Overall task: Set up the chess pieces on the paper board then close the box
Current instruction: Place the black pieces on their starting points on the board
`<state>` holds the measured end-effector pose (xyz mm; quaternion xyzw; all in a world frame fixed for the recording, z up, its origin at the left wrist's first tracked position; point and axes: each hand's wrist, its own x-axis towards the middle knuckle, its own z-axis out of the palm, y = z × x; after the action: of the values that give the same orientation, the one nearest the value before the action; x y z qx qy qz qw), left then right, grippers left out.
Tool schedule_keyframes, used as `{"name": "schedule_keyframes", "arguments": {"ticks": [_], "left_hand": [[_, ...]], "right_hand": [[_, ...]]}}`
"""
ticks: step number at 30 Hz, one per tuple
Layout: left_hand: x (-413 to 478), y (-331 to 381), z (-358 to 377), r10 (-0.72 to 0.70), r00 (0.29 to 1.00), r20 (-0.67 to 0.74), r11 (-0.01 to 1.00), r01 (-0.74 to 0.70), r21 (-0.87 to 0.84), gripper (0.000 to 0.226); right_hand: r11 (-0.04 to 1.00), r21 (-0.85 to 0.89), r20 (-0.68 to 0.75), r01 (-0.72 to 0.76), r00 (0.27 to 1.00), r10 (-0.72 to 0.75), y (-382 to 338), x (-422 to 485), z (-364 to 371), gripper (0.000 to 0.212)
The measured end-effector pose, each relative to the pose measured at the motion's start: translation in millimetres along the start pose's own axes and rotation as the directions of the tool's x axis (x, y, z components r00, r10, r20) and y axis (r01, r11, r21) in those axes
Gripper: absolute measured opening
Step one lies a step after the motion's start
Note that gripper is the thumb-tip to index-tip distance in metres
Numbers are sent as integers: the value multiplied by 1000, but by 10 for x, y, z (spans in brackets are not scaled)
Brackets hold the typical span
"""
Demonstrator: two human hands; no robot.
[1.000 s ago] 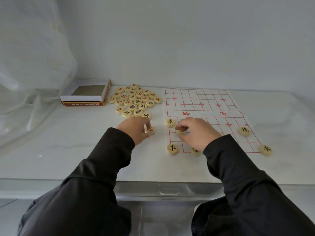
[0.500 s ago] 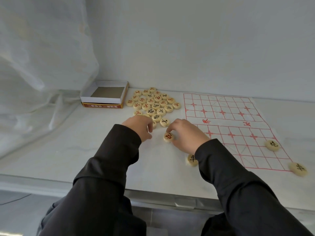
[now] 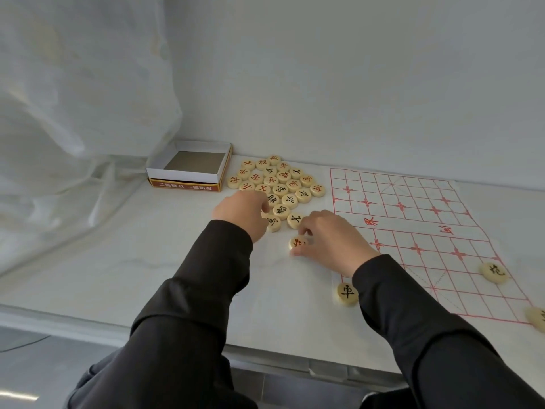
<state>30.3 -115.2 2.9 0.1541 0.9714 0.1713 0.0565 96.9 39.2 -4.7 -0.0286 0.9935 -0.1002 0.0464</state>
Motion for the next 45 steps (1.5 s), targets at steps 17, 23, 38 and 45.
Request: {"name": "schedule_keyframes", "arguments": {"ticks": [17, 23, 38, 45], "left_hand": [[97, -36, 50, 23, 997, 77, 997, -29, 78, 56], [110, -97, 102, -5, 963, 268, 989, -34, 141, 65], [101, -112, -35, 56, 947, 318, 996, -74, 44, 84], [101, -131, -74, 35, 948, 315, 998, -50, 41, 81]], "right_hand": [[994, -39, 36, -104, 994, 106, 220, 539, -96, 60], [979, 147, 40, -139, 990, 135, 149, 624, -28, 55], [941, 335, 28, -55, 998, 48, 70, 513, 33, 54], [976, 217, 50, -13, 999, 2, -51, 254, -75, 62]]}}
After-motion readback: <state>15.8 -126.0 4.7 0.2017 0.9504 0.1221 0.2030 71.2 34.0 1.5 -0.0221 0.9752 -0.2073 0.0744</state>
